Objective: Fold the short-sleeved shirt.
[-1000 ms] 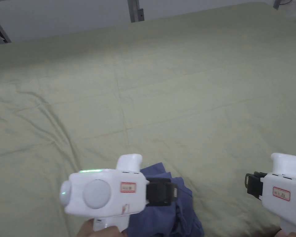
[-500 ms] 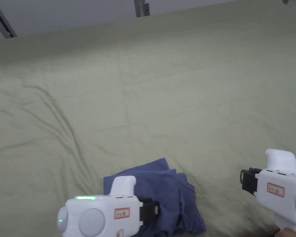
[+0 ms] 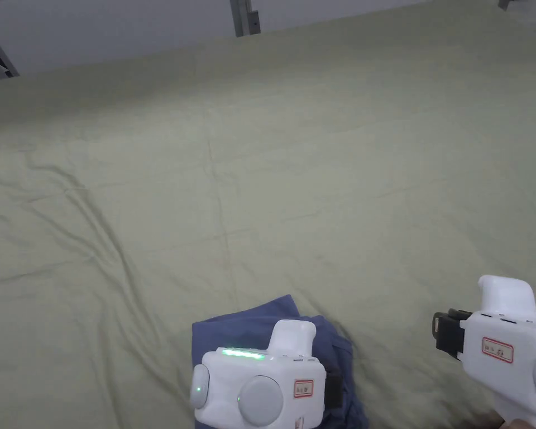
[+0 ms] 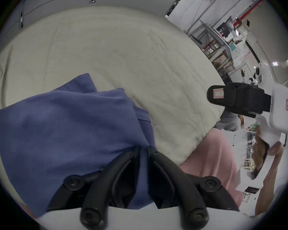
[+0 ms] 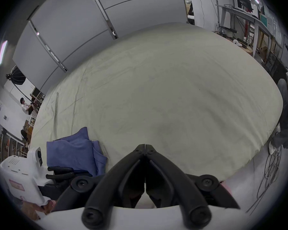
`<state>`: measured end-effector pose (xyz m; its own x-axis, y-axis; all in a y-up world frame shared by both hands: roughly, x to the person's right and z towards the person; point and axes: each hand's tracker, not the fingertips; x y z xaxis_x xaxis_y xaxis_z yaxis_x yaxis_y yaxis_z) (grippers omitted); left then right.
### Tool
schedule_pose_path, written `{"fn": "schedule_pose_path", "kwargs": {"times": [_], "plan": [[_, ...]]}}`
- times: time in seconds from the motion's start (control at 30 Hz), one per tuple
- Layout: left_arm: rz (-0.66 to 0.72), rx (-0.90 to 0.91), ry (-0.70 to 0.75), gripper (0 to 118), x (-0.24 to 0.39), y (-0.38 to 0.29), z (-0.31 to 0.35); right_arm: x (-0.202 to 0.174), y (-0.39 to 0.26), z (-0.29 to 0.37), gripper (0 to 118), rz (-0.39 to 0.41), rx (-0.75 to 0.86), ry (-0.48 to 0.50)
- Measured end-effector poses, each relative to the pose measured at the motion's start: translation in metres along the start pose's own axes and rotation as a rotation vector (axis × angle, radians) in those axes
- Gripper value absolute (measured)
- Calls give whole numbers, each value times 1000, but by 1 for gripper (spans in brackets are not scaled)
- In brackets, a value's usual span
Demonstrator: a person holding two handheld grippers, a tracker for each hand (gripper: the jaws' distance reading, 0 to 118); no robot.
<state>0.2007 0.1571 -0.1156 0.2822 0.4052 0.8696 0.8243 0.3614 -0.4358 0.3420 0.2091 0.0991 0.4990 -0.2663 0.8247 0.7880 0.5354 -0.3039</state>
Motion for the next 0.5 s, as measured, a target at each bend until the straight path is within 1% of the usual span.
{"fn": "schedule_pose_path", "kwargs": {"times": [0.1, 0.2, 0.23, 0.27, 0.3, 0.37, 0.43, 0.5], "plan": [[16, -5, -84, 11, 12, -1, 6, -1, 0, -1, 0, 1, -3, 1], [-25, 4, -48, 11, 14, -3, 9, -5, 1, 3, 0, 6, 0, 2], [-18, 5, -49, 11, 7, -3, 12, -6, 1, 5, 0, 13, 5, 2], [23, 25, -67, 11, -1, -2, 19, -8, 2, 8, 0, 27, 8, 4], [56, 53, -79, 11, -6, -1, 29, -11, 4, 10, 0, 40, 11, 3], [69, 132, -99, 11, -17, -1, 55, -14, 8, 13, 0, 55, 26, 9], [88, 191, -99, 11, -32, -4, 85, -24, 12, 21, 0, 73, 45, 32], [126, 236, -90, 11, -49, -12, 118, -41, 14, 28, 0, 116, 71, 71]]}}
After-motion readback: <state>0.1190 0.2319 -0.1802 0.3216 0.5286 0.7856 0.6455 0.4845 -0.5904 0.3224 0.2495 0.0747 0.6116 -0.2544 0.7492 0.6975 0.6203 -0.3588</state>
